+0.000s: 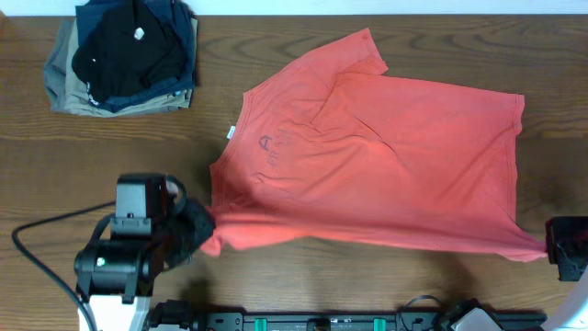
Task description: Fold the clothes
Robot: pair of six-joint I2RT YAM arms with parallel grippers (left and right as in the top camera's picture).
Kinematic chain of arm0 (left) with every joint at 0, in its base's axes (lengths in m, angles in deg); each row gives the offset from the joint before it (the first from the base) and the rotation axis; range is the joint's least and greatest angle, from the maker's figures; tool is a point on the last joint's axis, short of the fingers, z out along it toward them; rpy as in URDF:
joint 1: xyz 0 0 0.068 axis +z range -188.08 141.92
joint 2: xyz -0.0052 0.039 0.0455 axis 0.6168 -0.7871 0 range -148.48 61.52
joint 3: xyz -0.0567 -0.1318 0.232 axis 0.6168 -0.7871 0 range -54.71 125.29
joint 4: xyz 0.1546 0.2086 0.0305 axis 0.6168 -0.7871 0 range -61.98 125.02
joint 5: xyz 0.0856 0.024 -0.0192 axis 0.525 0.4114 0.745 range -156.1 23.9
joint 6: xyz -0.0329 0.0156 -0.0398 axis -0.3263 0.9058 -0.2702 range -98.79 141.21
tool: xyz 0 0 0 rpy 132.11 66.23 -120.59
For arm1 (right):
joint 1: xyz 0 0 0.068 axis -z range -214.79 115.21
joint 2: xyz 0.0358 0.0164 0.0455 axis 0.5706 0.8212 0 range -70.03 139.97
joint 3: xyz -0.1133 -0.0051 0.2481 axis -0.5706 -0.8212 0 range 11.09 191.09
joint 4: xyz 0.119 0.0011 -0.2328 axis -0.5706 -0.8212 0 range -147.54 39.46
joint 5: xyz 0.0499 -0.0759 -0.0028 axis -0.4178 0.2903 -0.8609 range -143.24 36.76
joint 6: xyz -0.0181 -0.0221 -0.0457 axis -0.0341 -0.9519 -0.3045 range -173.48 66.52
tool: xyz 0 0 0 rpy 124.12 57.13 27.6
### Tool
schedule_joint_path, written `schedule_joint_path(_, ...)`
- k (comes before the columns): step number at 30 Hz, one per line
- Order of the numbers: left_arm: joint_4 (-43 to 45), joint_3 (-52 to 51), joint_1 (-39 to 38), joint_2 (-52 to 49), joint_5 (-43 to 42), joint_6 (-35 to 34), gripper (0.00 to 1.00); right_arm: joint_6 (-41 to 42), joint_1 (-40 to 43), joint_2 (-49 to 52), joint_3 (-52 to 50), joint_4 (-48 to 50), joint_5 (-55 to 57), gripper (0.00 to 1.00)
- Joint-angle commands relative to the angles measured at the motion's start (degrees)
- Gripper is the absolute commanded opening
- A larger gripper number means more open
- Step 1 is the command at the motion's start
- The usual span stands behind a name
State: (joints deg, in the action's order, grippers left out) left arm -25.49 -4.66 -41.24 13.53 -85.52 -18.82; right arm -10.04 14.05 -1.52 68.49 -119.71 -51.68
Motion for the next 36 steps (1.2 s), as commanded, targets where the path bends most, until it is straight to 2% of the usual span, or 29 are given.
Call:
schedule_joint_path(1, 5.3, 0.8, 0.0, -2.3, 2.7, 0.8, 0.06, 0.5, -1.2, -0.2, 0.9, 2.1, -0.2, 0.01)
schedule_joint_path(13, 23.9, 0.8, 0.0, -19.4, 3.6, 0.8, 0.06, 0.7, -12.0, -0.2, 0.9, 13.3, -2.1, 0.01)
schedule_joint_path(19, 36.3, 0.8, -0.1, -27.4, 3.6, 0.8, 0.06, 2.0, -16.3, 1.5, 0.9, 17.9, 2.8, 0.02)
schedule_joint_path(25, 47.9, 0.8, -0.8, -33.4, 3.6, 0.8, 0.06, 2.0, -18.6, 6.8, 0.9, 22.1, 3.2, 0.02)
schedule_joint_path(36, 62.0, 0.8, -3.5, -44.3, 4.1, 0.8, 0.06, 1.9, -21.3, 19.6, 0.9, 31.5, 3.2, 0.01)
